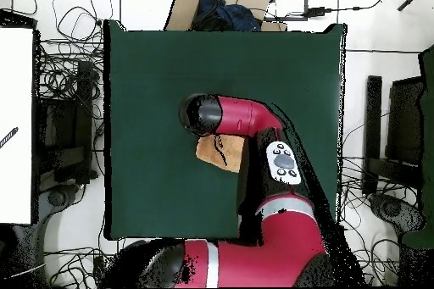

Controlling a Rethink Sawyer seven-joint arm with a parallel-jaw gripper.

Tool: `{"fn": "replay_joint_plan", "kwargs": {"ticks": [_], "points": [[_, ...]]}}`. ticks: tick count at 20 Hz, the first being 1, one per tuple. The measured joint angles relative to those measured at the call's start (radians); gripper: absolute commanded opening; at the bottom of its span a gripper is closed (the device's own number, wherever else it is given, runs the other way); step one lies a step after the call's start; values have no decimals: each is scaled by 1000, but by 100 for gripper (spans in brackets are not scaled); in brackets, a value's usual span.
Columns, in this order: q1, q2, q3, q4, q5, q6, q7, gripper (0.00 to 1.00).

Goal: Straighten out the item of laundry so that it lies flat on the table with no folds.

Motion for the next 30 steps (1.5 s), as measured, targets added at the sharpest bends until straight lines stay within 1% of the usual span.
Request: {"fn": "replay_joint_plan", "kwargs": {"ticks": [5, 19, 30], "points": [[0, 24, 1, -25, 5, 1, 0, 100], [0, 98, 2, -50, 3, 1, 0, 100], [-8, 117, 10, -51, 3, 1, 0, 100]]}}
